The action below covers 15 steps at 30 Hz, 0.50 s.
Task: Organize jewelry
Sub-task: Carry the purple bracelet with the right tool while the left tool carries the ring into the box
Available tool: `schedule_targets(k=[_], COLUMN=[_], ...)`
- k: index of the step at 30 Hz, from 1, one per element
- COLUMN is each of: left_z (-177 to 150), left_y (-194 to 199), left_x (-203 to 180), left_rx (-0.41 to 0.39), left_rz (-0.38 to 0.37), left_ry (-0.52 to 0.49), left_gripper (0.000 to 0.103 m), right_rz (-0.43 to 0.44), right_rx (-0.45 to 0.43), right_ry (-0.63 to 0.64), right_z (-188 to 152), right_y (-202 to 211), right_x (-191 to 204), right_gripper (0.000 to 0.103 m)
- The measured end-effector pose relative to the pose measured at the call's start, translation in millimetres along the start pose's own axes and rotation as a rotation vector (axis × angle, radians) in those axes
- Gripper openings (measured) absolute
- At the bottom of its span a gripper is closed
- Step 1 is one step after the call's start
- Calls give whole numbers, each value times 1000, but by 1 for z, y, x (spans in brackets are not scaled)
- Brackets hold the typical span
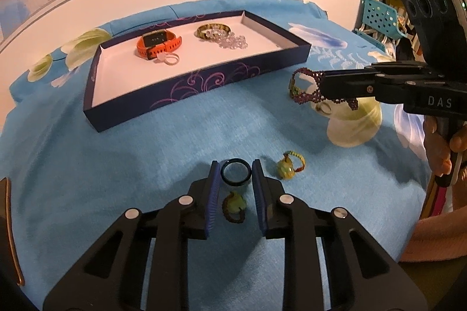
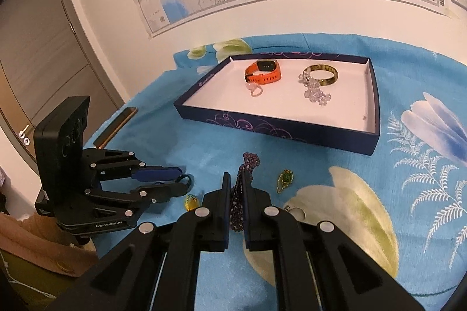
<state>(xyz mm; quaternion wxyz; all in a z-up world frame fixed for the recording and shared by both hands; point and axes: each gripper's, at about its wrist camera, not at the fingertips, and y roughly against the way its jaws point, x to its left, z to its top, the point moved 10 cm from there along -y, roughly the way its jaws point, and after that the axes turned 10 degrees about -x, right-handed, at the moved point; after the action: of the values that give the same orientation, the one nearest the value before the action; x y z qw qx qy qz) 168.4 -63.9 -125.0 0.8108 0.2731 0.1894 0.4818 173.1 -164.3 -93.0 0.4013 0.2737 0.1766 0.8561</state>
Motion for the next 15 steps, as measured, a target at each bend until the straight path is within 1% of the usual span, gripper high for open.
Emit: schedule_targets(k=[5,15], left_z=[12,45], left_y=[6,14], left_x=[4,15], left_rx=[-31,-104], left_rz=[5,21], left_ry=[8,17], left_gripper=[23,23], right_rz=[6,9], right_rx=[-22,-61], right_ry=[2,15], right_z=[9,35], right_y=[3,-2], right_x=[0,-8], right_gripper=[6,6])
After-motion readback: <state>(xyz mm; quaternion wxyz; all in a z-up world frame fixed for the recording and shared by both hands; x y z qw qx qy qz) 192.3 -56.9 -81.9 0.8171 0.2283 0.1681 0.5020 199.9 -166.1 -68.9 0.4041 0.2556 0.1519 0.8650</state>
